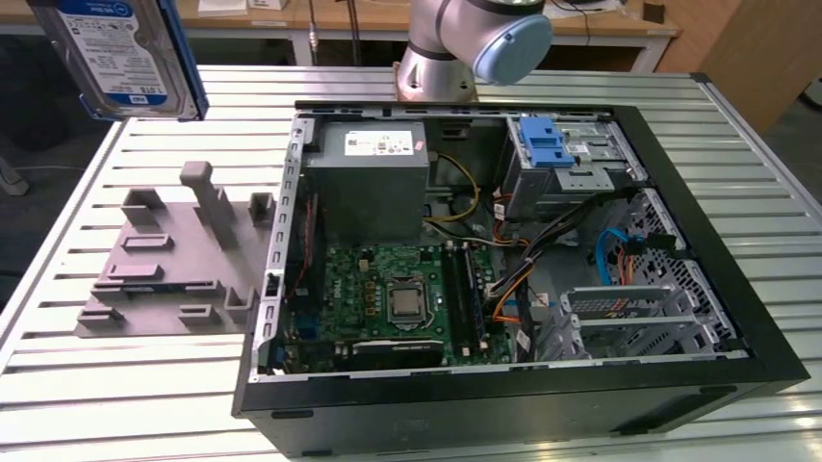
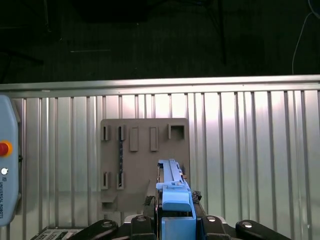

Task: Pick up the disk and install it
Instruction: 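Pick up the disk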

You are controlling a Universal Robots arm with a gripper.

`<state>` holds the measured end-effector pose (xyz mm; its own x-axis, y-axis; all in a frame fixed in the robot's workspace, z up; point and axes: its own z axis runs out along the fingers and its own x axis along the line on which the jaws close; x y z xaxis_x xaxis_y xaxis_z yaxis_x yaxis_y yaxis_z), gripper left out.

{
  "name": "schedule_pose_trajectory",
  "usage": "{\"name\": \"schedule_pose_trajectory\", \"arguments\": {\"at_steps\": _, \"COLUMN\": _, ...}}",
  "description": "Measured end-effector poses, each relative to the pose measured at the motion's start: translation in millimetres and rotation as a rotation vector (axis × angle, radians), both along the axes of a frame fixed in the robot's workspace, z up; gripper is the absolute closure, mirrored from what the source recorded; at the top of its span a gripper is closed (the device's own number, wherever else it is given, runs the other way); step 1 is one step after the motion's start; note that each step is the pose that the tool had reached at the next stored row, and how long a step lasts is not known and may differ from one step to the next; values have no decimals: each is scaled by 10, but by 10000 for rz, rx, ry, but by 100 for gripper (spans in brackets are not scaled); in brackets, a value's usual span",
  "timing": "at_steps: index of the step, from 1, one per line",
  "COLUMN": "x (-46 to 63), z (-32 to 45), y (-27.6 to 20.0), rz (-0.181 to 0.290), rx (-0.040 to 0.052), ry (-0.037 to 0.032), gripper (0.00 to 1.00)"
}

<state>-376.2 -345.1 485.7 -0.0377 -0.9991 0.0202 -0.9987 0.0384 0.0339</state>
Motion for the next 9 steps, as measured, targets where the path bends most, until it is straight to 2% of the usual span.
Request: {"name": "schedule_pose_trajectory", "arguments": {"at_steps": 9, "x": 150, "z": -2, "y": 0, "rz": 0, "rx": 0, "ry": 0, "gripper": 64}}
